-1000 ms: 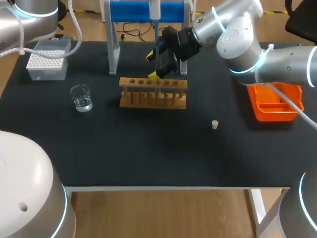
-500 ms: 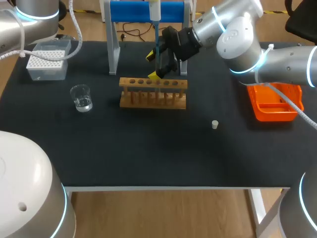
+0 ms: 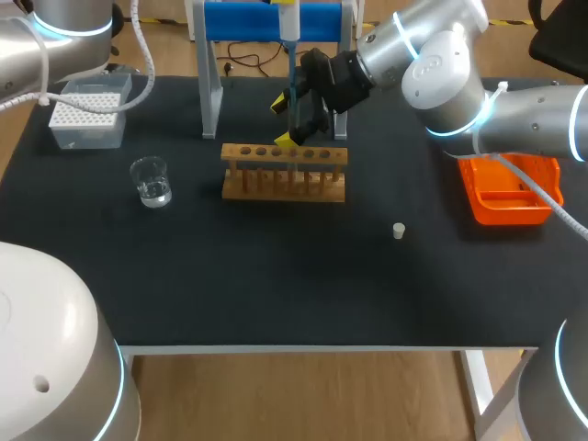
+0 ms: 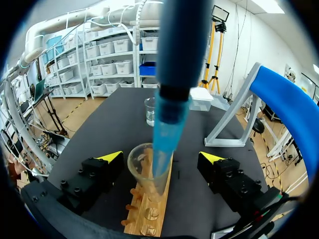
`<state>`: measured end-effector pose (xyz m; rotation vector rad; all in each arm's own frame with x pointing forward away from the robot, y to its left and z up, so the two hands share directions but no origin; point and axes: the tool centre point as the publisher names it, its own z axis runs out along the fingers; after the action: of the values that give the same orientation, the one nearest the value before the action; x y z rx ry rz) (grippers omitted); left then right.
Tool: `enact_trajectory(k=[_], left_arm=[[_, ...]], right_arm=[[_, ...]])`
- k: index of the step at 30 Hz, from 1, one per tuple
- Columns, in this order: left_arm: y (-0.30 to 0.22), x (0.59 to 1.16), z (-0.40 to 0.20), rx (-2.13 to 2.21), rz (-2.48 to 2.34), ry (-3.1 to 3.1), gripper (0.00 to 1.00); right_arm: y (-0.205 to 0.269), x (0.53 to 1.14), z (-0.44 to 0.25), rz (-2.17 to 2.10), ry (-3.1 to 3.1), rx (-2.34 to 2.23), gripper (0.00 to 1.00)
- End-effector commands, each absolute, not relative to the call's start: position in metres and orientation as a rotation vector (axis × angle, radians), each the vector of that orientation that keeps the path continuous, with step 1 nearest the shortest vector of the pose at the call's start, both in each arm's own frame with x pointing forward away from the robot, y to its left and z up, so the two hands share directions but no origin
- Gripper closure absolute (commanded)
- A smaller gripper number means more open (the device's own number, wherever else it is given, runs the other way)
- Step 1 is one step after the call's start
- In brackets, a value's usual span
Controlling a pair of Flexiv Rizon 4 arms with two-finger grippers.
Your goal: Invert the test tube, pick up the pipette, mount the tip to pipette, aspirate from beaker and dispense into the tube, eject the tip, return the pipette, and cap with the stopper.
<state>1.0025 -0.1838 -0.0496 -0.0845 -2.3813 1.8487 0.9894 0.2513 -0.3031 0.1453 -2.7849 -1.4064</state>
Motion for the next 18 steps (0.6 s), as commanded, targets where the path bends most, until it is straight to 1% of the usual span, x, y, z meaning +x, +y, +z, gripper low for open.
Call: enact_trajectory(k=[1,18], left_arm=[[-0.1847,1.0040,-0.0511,-0.088,1.849,-2.380,1.00],[-0.1874,1.0038,-0.0608,-0.076,1.837,-2.388,1.00]], right_arm=[[0.2504,0.9891,-0.3017,-1.400,-2.786,0.146,0.00],[0.2504,0.9891,-0.3017,-1.400,-2.786,0.146,0.00]])
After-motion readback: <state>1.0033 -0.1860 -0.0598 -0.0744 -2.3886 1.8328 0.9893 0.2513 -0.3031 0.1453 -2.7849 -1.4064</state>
